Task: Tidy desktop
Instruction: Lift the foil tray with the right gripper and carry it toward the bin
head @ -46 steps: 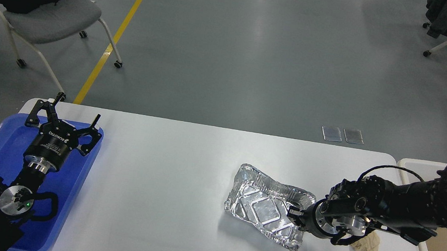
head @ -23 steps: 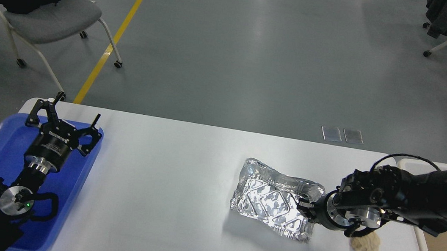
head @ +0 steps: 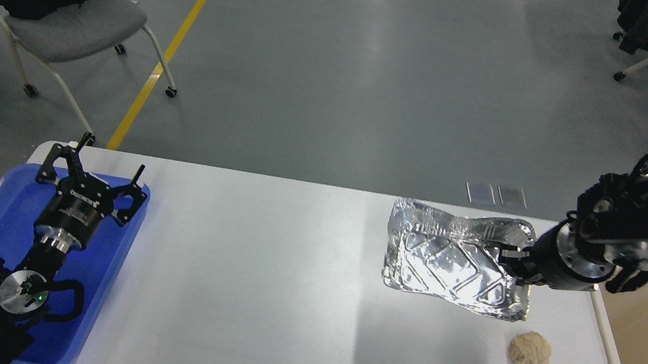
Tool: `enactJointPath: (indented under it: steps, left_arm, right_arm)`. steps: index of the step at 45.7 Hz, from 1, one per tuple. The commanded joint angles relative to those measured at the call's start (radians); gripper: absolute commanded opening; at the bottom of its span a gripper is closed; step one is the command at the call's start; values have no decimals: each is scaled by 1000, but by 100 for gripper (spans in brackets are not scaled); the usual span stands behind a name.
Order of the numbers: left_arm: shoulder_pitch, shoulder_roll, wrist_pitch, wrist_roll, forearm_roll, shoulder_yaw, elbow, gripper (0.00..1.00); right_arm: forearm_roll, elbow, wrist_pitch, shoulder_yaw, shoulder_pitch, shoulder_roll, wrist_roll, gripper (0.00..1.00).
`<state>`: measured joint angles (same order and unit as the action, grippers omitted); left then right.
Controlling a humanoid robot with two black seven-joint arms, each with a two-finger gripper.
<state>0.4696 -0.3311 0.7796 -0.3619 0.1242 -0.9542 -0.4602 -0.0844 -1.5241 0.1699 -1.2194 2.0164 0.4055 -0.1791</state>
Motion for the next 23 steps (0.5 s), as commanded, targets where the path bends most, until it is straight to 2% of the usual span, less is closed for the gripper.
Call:
enactJointPath:
  steps: [1, 12, 23]
  left_arm:
    - [0, 0, 0, 0, 0, -2, 0, 99]
    - [-2, -2, 0, 1, 0, -2, 0, 99]
    - [-3, -3, 0, 1, 0, -6, 0, 99]
  right_arm:
    - [-31, -45, 180, -83, 249, 59, 0, 0]
    - [-44, -45, 290, -166, 418, 81, -3, 0]
    - [-93, 28, 280, -192, 476, 219, -17, 0]
